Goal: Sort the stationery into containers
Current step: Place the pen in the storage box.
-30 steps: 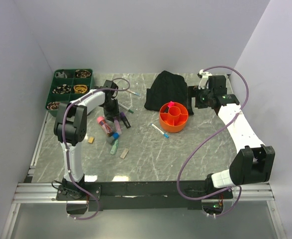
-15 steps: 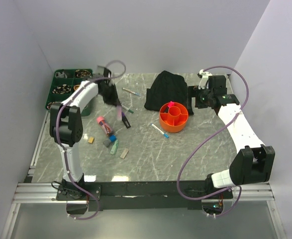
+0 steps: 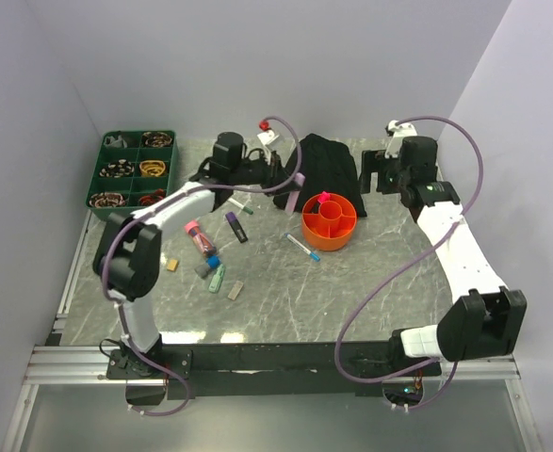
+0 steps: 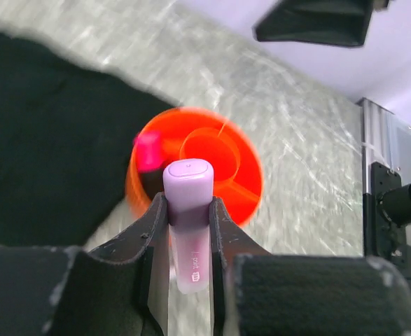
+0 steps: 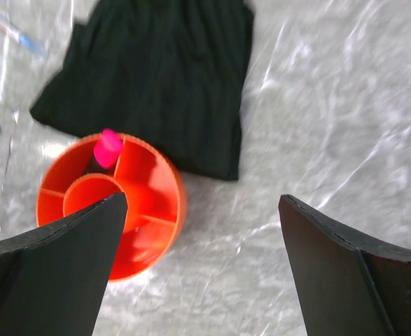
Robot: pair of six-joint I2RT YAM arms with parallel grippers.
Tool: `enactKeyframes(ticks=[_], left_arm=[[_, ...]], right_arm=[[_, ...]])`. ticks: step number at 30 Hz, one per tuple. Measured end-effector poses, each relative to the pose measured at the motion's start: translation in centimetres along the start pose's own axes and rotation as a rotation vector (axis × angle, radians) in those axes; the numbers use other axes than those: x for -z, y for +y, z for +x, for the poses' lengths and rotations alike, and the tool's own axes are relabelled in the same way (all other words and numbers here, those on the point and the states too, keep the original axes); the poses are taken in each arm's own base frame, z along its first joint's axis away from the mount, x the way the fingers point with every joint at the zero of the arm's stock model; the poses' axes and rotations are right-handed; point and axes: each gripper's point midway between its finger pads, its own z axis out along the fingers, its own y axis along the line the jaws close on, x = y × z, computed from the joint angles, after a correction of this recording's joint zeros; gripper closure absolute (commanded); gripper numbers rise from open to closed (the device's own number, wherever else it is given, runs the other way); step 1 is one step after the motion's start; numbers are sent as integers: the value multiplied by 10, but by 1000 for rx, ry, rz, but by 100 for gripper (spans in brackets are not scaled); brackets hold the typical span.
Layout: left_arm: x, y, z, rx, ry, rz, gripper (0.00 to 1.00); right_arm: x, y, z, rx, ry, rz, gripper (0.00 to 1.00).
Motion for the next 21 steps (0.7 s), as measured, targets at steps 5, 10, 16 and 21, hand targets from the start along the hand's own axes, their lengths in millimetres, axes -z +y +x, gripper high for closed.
enactKeyframes(ticks=[5, 10, 16, 21], left_arm=[[-30, 3, 1, -95, -66, 89, 99], [-48, 15, -1, -125, -106, 104, 99], [-67, 9, 3, -142, -123, 133, 99], [-78, 2, 8, -137, -125, 147, 98]], right_arm=[[11, -4, -21, 8, -87, 27, 2], [10, -6, -18, 11, -80, 36, 2], [10, -6, -13, 17, -70, 39, 2], [12, -6, 0, 16, -49, 38, 2]])
